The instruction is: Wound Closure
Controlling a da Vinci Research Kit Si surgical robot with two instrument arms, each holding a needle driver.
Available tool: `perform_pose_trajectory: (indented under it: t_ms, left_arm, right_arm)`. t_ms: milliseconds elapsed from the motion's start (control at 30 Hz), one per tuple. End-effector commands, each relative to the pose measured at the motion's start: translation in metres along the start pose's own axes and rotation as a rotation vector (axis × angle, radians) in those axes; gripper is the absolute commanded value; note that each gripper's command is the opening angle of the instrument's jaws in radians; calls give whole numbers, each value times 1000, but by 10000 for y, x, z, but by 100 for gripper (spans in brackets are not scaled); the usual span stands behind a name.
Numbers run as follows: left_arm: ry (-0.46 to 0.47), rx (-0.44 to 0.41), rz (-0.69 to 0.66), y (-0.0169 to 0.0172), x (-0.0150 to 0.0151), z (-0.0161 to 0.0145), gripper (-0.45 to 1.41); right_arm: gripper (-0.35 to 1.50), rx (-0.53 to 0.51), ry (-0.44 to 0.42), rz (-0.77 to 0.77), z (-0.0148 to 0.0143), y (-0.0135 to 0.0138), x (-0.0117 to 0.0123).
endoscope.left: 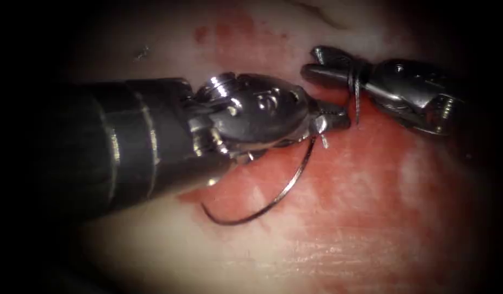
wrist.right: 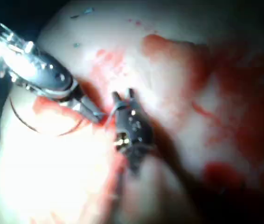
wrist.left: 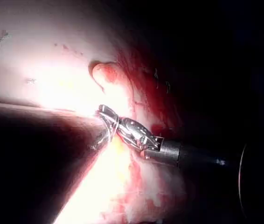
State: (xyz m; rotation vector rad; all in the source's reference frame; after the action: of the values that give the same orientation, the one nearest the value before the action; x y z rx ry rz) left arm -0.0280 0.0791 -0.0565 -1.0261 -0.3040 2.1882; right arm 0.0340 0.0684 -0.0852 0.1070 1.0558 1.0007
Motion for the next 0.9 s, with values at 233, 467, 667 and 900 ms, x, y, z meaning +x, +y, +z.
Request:
perform_pose_trajectory:
  t_ms: [233,467,667,900]
  left_arm:
    - [7,-6,-10,-4,4,4,-35]
    - [-21,5,-68,-17,5,-21,-35]
    - [-38,12,-89,-36,9,-41,-35]
    - [-56,21,-127,-79,46,-69,-35]
  right_arm:
    - [-35,66,-15,8,3,-8,-9]
    - [-35,48,67,-112,-24,-16,0]
    - [-35,18,129,-160,-43,-25,2]
    - [-35,17,151,-194,-49,-47,-4]
